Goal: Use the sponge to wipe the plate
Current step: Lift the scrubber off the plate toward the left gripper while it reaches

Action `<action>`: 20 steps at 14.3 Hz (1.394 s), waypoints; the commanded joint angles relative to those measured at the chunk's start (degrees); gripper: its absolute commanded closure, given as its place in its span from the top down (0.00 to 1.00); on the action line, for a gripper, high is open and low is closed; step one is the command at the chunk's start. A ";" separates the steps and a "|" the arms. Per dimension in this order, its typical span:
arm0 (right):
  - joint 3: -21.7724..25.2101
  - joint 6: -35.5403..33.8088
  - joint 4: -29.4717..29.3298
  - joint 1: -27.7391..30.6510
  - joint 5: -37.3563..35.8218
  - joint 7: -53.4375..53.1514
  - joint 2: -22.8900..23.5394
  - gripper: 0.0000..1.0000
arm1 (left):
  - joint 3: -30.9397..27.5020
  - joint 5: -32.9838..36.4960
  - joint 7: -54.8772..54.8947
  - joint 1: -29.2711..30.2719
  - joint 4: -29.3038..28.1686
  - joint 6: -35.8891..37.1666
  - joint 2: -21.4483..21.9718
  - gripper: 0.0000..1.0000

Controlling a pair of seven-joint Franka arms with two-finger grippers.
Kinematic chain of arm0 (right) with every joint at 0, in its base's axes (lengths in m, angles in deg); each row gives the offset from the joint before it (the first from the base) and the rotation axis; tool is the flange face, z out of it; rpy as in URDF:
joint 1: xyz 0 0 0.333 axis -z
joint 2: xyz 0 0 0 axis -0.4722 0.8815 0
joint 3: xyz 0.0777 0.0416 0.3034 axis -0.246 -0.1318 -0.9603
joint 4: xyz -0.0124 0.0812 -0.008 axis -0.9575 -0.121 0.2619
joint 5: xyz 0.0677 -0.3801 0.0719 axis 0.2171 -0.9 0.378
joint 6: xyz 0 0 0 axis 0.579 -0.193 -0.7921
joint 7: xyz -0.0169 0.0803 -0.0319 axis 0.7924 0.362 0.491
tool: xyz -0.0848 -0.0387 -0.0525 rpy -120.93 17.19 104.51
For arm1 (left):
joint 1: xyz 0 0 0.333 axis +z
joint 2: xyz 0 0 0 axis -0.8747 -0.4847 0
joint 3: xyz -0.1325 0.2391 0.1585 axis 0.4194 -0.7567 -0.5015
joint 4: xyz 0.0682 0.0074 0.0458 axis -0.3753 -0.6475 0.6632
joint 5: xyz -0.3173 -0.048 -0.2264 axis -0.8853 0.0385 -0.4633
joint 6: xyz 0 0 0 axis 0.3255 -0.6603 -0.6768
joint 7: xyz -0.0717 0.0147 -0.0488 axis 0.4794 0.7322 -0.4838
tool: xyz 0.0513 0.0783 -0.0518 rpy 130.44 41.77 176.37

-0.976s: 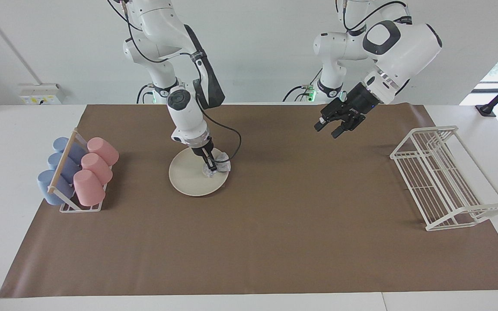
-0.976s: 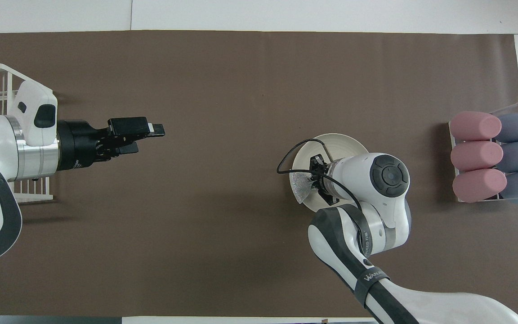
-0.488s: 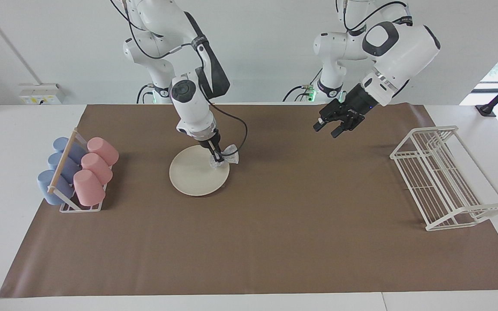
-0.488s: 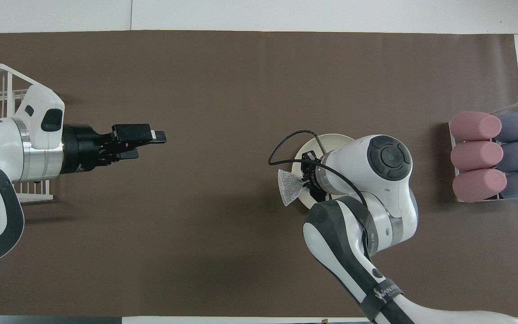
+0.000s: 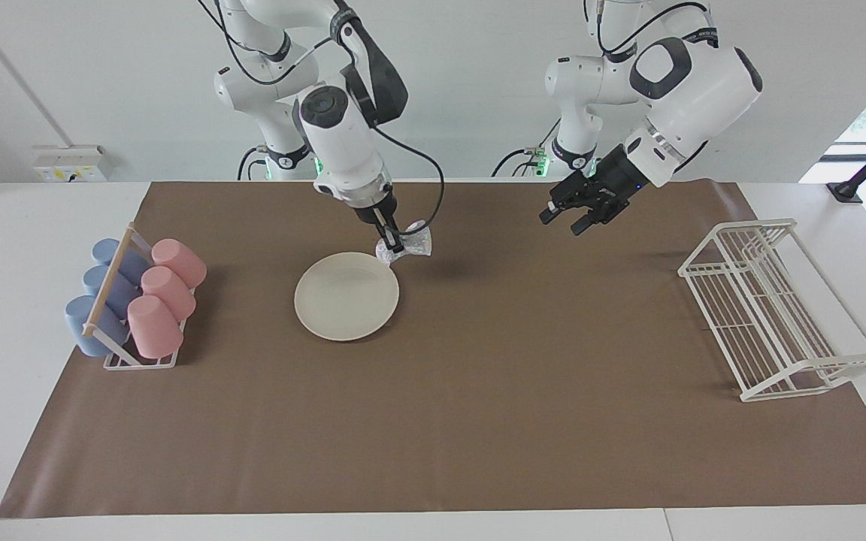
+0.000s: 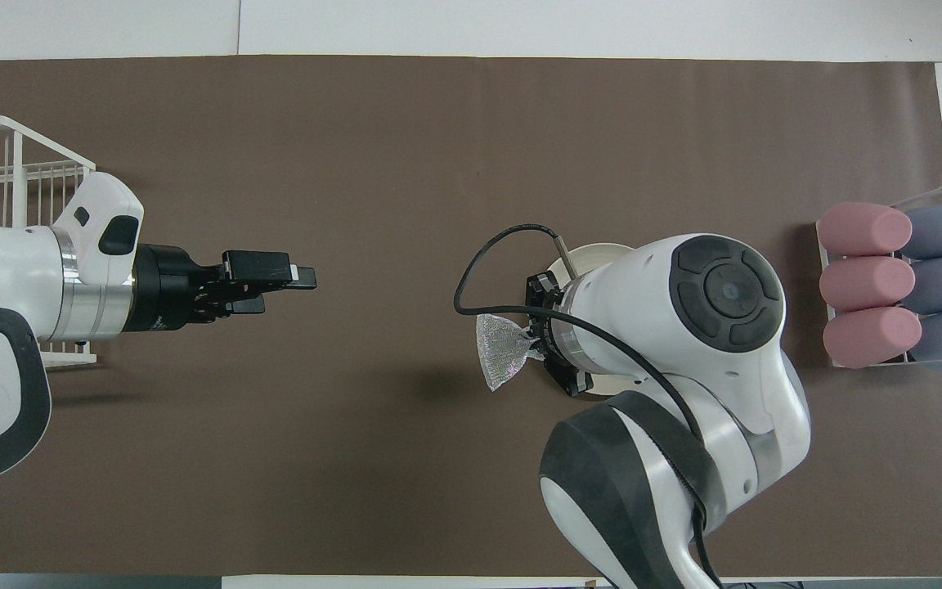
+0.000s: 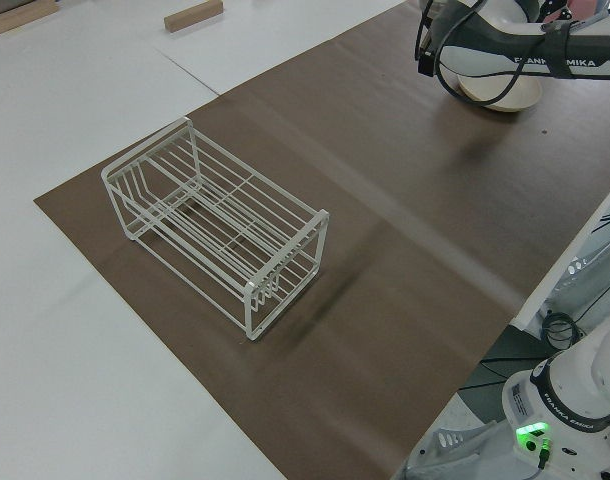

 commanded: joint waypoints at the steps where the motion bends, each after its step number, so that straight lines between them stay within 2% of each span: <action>1: -0.18 -0.90 -1.32 0.03 -1.29 -1.04 0.08 0.00 | 0.03 -8.68 7.71 0.40 -4.64 1.06 2.22 1.00; 5: -0.18 -0.81 -3.08 -0.14 -3.31 -3.14 0.52 0.00 | 0.11 -22.40 18.97 -2.49 -9.65 1.06 1.52 1.00; 8: -0.18 0.06 -3.17 -0.32 -3.31 -4.11 0.60 0.00 | 0.11 -34.25 25.74 -5.57 -10.72 1.32 -0.67 1.00; 10: -0.18 1.90 -3.52 -0.67 -3.40 -6.30 0.95 0.00 | 0.03 -38.06 26.47 -8.72 -10.90 0.63 -1.38 1.00; 12: -0.18 2.35 -3.61 -0.76 -3.40 -7.10 1.22 0.00 | 0.20 -44.19 29.70 -12.06 -10.63 -3.05 -3.22 1.00; 14: -0.18 2.44 -4.83 -1.72 -3.40 -9.98 2.18 0.00 | 0.11 -45.98 31.30 -15.06 -10.46 -5.09 -4.45 1.00; 16: -0.18 1.92 -8.16 -3.13 -3.40 -13.24 4.64 0.00 | 0.11 -46.51 31.65 -15.24 -9.23 -5.01 -5.42 1.00; 18: -0.18 1.74 -8.35 -3.13 -3.49 -13.43 4.82 0.00 | 0.29 -46.42 32.88 -15.77 -9.23 -4.92 -5.87 1.00; 19: -0.18 1.83 -8.44 -3.13 -3.58 -13.43 4.91 0.00 | 0.29 -46.51 33.06 -16.64 -9.14 -5.09 -5.95 0.96; 20: -0.18 1.91 -8.44 -3.13 -3.58 -13.34 4.91 0.00 | 0.20 -46.42 33.15 -16.65 -9.14 -4.48 -5.87 0.85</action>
